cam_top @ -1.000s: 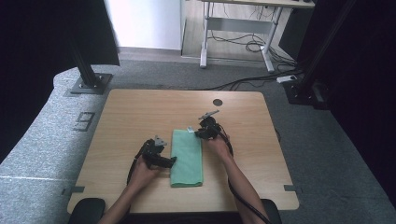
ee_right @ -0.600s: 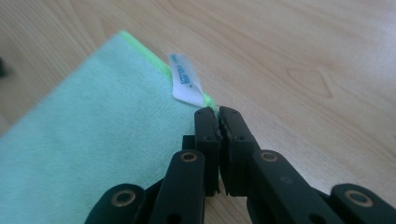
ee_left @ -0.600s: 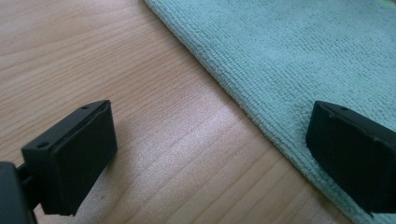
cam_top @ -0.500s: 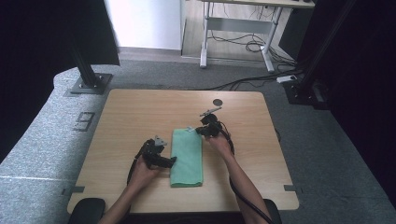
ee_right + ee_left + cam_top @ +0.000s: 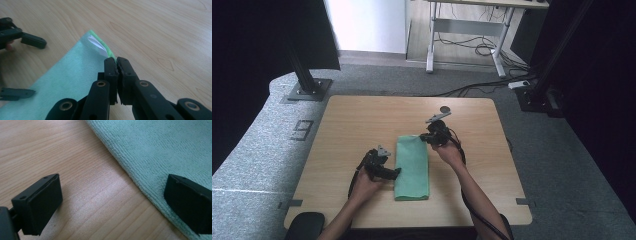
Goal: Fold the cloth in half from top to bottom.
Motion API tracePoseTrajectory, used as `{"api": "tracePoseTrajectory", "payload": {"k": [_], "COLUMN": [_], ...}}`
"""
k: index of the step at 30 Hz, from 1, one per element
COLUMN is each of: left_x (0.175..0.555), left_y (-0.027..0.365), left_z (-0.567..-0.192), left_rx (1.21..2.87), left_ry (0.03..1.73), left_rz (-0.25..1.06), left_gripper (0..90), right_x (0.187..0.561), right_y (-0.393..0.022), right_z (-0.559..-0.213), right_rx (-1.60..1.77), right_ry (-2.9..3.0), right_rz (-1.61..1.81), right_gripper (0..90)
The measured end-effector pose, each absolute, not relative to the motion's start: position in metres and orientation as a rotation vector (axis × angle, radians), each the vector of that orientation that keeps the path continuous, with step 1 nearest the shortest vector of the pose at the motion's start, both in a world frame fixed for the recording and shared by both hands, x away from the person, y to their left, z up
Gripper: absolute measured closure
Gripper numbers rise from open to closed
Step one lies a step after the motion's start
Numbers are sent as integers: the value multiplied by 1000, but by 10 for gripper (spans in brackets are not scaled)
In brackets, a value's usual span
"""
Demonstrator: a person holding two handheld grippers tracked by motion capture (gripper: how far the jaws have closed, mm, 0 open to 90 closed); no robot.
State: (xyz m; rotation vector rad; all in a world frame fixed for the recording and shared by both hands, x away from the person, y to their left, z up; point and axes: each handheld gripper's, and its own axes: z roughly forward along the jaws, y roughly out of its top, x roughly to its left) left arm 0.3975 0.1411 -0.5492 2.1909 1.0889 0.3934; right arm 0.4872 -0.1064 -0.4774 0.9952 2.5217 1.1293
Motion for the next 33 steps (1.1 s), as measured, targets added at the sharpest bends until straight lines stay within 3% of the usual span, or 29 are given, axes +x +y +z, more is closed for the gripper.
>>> {"api": "tracePoseTrajectory", "payload": {"k": [22,33], "left_x": [397,397], "left_y": [141,141], "left_z": [-549,-549], "left_rx": [2190,2189], "left_ry": [1093,1093], "left_rz": [396,396], "left_gripper": [20,20], "right_x": [435,407], "right_y": [-111,-119], "right_z": [-436,-435], "right_rx": [805,757], "right_ry": [2512,2522], "right_rz": [1220,1252], "right_gripper": [858,858]}}
